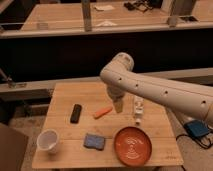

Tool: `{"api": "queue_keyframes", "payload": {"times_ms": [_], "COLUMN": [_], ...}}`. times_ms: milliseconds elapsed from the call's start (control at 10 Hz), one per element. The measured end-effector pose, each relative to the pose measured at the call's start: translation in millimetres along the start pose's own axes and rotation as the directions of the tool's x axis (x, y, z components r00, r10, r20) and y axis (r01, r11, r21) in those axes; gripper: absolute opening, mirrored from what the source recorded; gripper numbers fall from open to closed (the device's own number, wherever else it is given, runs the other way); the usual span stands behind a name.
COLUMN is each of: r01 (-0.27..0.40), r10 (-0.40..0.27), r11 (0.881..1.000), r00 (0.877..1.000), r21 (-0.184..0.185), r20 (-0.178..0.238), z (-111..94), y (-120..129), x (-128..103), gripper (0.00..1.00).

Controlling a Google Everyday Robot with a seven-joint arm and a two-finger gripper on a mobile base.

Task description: Place the eraser on the white sponge

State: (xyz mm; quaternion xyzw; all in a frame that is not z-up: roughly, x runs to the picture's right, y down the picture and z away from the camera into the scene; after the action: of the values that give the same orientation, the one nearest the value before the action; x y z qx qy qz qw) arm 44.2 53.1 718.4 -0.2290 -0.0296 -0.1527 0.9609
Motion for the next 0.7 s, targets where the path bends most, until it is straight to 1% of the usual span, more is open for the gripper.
{"api": "queue_keyframes", "payload": {"times_ms": [200, 500, 700], "r01": [0.028, 0.083, 0.112], "r10": [-0.028, -0.084, -0.113], "r11": [1.0, 0.996, 0.993], "r00": [1.0, 0.996, 0.994], "r21": [0.012, 0.027, 0.035], "r20": [0.009, 0.015, 0.017], "z": [3, 9, 12], "y": [-9, -26, -32], "x": [-11, -35, -41], "gripper": [0.8, 0.8, 0.8]}}
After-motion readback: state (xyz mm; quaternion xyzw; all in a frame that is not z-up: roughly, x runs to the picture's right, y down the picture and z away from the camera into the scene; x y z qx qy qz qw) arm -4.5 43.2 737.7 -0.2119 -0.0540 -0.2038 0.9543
